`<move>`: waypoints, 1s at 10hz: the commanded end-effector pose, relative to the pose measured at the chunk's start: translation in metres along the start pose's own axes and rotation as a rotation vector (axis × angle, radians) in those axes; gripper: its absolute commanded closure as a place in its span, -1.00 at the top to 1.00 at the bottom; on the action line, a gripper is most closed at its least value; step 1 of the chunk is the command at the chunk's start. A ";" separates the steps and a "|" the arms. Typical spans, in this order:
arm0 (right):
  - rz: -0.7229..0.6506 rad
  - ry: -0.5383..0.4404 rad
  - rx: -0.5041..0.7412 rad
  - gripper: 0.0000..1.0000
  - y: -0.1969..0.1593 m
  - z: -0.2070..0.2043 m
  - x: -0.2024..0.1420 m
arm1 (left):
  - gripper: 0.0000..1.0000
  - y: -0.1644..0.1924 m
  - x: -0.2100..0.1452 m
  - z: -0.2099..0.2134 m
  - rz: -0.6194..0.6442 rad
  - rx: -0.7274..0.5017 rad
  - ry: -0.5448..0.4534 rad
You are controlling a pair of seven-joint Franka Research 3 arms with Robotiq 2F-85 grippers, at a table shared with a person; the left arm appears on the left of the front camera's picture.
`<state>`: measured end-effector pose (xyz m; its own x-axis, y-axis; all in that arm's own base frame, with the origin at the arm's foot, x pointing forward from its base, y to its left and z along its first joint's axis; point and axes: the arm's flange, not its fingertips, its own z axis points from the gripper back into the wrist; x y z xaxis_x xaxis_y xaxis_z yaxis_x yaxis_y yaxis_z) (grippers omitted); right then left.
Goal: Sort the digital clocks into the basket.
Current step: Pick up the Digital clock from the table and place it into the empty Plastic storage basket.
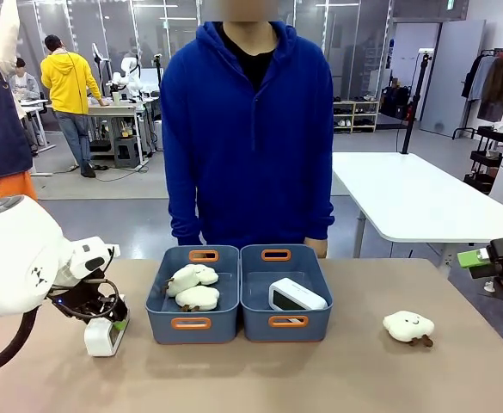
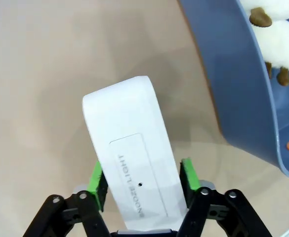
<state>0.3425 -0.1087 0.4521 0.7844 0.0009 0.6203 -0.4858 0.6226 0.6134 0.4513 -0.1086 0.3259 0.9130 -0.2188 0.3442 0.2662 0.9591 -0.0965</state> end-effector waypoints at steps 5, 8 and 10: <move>0.011 0.001 0.006 1.00 0.000 0.001 -0.001 | -0.16 -0.011 0.019 0.041 -0.014 -0.055 -0.044; 0.011 0.001 0.006 1.00 0.000 0.001 -0.001 | -0.16 -0.041 0.057 0.136 -0.116 -0.107 -0.196; 0.011 0.001 0.006 1.00 0.000 0.001 -0.001 | -0.16 -0.084 0.083 0.145 -0.175 -0.125 -0.224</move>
<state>0.3425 -0.1088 0.4521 0.7845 0.0009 0.6201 -0.4855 0.6229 0.6134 0.4456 -0.1635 0.5065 0.7748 -0.2847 0.5645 0.4177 0.9008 -0.1189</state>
